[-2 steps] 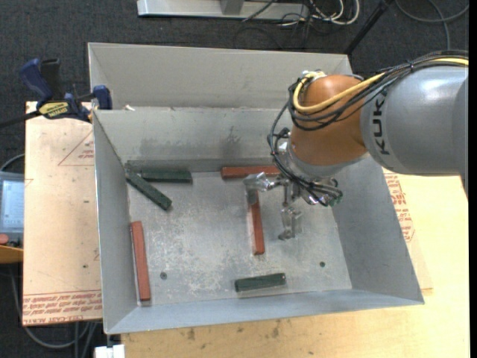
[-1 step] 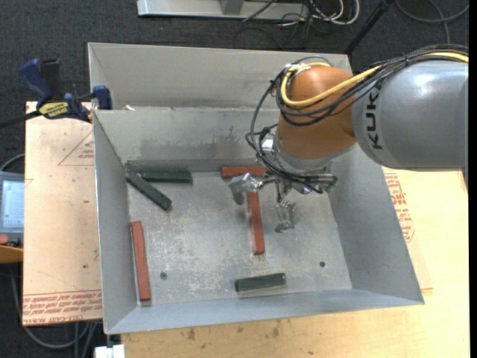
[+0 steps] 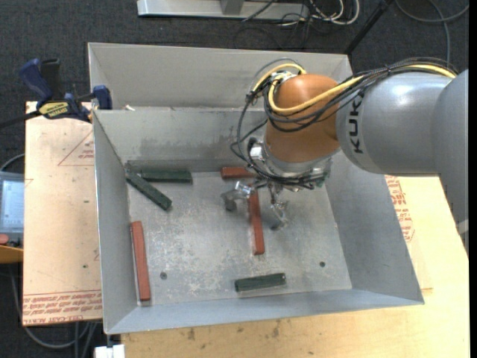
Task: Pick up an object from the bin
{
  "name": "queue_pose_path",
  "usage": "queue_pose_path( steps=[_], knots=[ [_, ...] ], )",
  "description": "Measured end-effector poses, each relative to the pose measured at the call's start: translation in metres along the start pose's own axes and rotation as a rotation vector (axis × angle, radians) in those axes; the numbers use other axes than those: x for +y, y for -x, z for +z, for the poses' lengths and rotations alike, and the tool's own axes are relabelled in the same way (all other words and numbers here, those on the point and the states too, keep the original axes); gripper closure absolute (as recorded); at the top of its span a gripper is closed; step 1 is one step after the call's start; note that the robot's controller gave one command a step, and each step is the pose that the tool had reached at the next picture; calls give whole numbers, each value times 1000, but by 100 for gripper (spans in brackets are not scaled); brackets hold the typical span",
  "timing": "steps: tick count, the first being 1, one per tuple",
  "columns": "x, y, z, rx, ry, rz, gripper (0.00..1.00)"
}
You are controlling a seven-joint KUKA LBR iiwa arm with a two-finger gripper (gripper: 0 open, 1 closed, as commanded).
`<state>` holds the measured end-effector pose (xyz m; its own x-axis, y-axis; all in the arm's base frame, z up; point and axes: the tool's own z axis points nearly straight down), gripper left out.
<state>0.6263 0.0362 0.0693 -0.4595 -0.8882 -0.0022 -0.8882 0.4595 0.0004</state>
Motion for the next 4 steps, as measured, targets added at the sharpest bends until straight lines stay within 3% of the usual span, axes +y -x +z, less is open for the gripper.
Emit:
queue_pose_path(
  steps=[1,2,4],
  knots=[
    [0,1,0,-1,-1,4,0],
    [-1,1,-2,-2,-2,4,100],
    [-3,5,-122,-4,-8,11,100]
  ],
)
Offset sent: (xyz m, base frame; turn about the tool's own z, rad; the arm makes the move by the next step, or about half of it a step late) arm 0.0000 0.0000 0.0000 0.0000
